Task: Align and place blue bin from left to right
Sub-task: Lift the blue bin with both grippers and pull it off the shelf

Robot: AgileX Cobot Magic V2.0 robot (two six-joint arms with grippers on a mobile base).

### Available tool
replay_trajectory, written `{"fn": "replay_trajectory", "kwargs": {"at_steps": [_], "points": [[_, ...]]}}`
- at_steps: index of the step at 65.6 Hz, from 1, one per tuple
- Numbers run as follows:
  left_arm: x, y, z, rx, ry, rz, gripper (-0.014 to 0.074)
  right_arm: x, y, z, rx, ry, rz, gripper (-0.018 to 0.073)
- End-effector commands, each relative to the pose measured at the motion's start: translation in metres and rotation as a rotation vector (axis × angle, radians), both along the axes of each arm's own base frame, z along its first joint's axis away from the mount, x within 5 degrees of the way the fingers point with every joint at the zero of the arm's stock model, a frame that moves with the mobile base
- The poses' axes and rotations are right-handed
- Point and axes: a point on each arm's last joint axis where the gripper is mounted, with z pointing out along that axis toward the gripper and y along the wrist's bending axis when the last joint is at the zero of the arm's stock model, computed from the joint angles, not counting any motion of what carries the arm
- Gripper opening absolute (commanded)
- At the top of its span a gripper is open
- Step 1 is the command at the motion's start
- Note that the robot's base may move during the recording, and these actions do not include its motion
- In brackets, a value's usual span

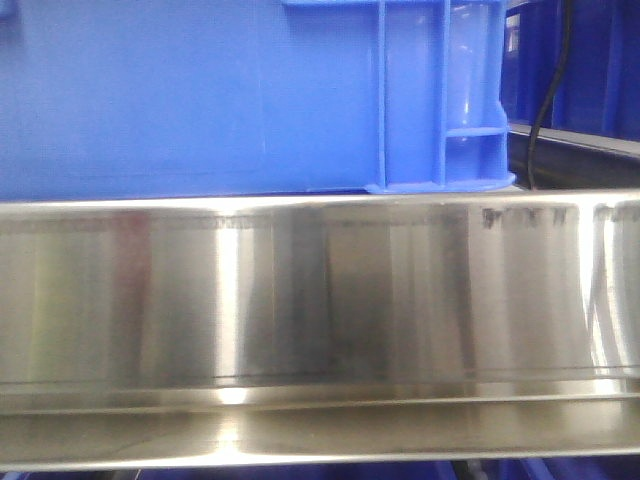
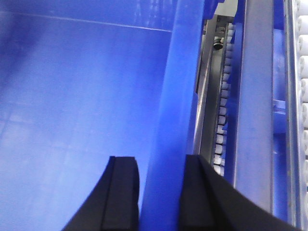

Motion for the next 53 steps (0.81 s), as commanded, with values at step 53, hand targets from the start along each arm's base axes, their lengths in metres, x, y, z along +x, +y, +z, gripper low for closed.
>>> {"fn": "replay_trajectory", "kwargs": {"at_steps": [53], "points": [[-0.069,-0.005,0.128,-0.209,-0.443,-0.064,-0.0111,-0.081,-0.045,0.108,0.029,-0.341,-0.024,-0.0153]]}}
